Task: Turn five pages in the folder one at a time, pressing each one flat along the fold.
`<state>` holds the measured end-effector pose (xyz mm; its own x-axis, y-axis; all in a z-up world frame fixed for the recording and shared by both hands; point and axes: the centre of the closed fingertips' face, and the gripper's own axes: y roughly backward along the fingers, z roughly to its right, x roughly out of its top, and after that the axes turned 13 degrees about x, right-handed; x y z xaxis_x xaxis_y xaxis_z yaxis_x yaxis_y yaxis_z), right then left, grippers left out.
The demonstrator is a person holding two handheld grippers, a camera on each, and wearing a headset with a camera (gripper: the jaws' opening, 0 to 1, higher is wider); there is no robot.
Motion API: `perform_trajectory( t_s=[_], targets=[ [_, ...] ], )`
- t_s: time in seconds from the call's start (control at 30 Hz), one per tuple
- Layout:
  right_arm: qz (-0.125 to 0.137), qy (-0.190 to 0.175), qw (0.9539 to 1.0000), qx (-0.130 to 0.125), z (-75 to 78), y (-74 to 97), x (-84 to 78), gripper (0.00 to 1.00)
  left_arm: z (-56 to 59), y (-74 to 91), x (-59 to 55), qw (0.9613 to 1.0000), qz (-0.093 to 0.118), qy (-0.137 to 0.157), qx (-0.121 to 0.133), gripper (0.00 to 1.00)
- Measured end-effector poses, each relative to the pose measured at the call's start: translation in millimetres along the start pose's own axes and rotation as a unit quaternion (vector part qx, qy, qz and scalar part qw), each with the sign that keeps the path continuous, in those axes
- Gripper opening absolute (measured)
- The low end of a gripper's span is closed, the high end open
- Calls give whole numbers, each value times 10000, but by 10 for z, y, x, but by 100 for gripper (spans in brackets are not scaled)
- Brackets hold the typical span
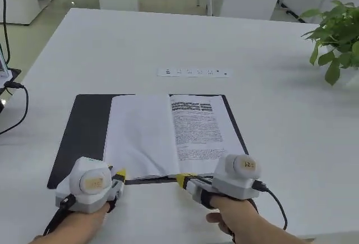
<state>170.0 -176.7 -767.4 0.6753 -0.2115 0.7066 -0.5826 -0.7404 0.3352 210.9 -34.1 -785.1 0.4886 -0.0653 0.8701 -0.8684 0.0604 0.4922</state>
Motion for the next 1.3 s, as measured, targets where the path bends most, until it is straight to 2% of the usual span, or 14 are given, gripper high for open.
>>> perform_trajectory(
  t_s=[0.1, 0.17, 0.23, 0.27, 0.33, 0.4, 0.47, 0.57, 0.67, 0.87, 1.0, 1.1, 1.2, 1.3],
  targets=[
    [71, -104, 9999, 52, -84, 44, 24, 0, 0, -12, 15, 9997, -148, 194, -30, 18],
    [109, -155, 9997, 145, -180, 86, 49, 0, 4, -18, 20, 9994, -308, 146, -78, 18],
    [160, -228, 9995, 172, -228, 125, 72, 0, 14, -9, 16, 9985, -512, 184, -78, 19],
    [225, -181, 9994, 197, -272, 171, 119, 0, 0, 18, 1, 9964, -796, 306, 38, 20],
    [192, -36, 9998, 84, -275, 241, 178, 0, 67, 65, 26, 9934, -983, 580, -73, 23],
    [259, 78, 9996, 51, -296, 308, 260, 0, 153, 125, 97, 9947, -865, 493, -262, 24],
    [280, 257, 9992, -128, -267, 405, 360, 0, 284, 251, 143, 9951, -832, 163, -510, 23],
    [326, 821, 9949, -478, -207, 592, 557, 0, 415, 437, 285, 9955, -574, -222, -715, 17],
    [447, 962, 9917, -725, -155, 758, 712, 0, 446, 578, 398, 9957, -381, -469, -708, 19],
    [775, 1138, 9861, -935, -135, 1077, 959, 0, 438, 810, 566, 9944, -80, -781, -710, 38],
    [867, 1388, 9806, -1082, -145, 1261, 1028, 0, 353, 910, 632, 9953, 37, -776, -587, 54],
    [1006, 1374, 9798, -1052, -165, 1345, 1059, 12, 286, 954, 632, 9968, 14, -640, -485, 66],
    [1057, 1294, 9800, -1081, -147, 1398, 1065, 33, 240, 998, 634, 9979, 22, -494, -428, 79],
    [1111, 1335, 9775, -1195, -106, 1456, 1076, 53, 206, 1052, 654, 9983, 67, -412, -400, 88]
  ],
)
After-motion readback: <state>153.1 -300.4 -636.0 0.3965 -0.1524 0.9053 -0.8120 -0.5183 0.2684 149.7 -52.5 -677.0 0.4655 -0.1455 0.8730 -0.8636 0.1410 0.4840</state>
